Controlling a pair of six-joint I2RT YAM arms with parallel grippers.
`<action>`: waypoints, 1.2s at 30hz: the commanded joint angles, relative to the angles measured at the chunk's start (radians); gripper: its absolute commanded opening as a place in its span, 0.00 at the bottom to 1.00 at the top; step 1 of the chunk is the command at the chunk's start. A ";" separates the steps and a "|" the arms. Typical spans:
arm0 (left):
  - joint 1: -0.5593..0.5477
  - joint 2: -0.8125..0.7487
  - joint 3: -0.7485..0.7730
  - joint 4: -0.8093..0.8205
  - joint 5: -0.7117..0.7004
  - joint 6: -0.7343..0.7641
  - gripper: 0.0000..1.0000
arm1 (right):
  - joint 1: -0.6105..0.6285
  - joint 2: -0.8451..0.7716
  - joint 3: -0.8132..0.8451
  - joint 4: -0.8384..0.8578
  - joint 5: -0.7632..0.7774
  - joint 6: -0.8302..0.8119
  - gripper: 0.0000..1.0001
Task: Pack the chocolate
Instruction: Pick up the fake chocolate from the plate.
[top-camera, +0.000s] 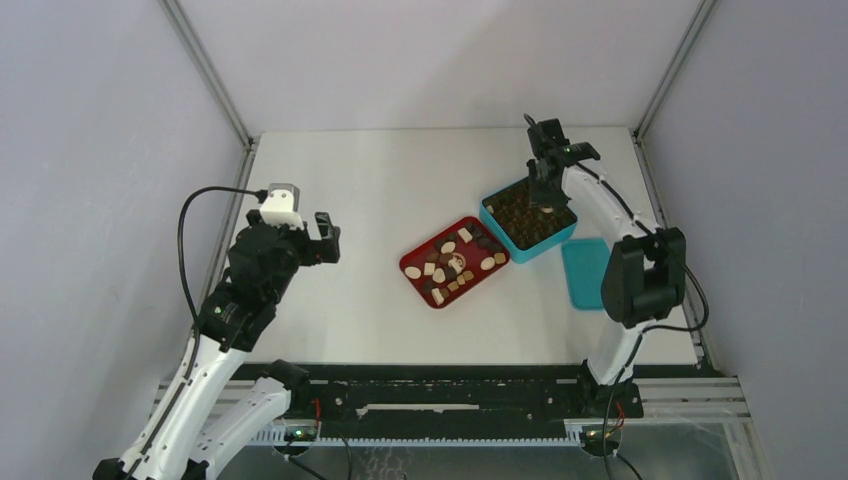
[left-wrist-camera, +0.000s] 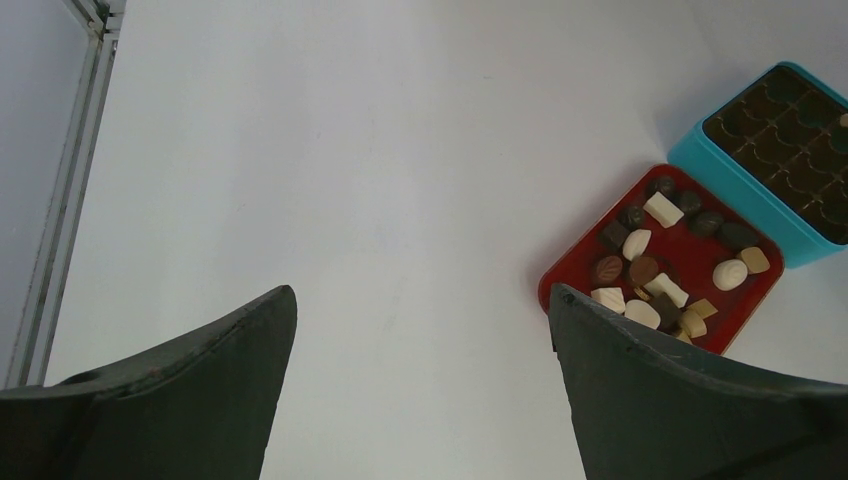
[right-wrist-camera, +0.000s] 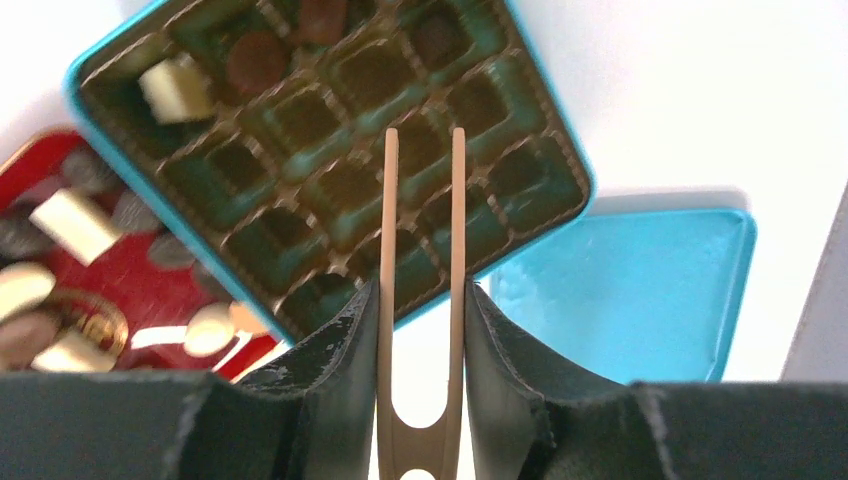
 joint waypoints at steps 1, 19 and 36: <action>0.008 -0.017 -0.014 0.022 0.006 -0.005 1.00 | 0.070 -0.134 -0.071 0.023 -0.059 0.001 0.40; 0.013 -0.014 -0.015 0.023 -0.002 -0.004 1.00 | 0.306 -0.256 -0.222 -0.041 -0.305 -0.002 0.40; 0.016 -0.009 -0.017 0.022 0.005 -0.002 1.00 | 0.337 -0.119 -0.257 0.019 -0.401 0.016 0.40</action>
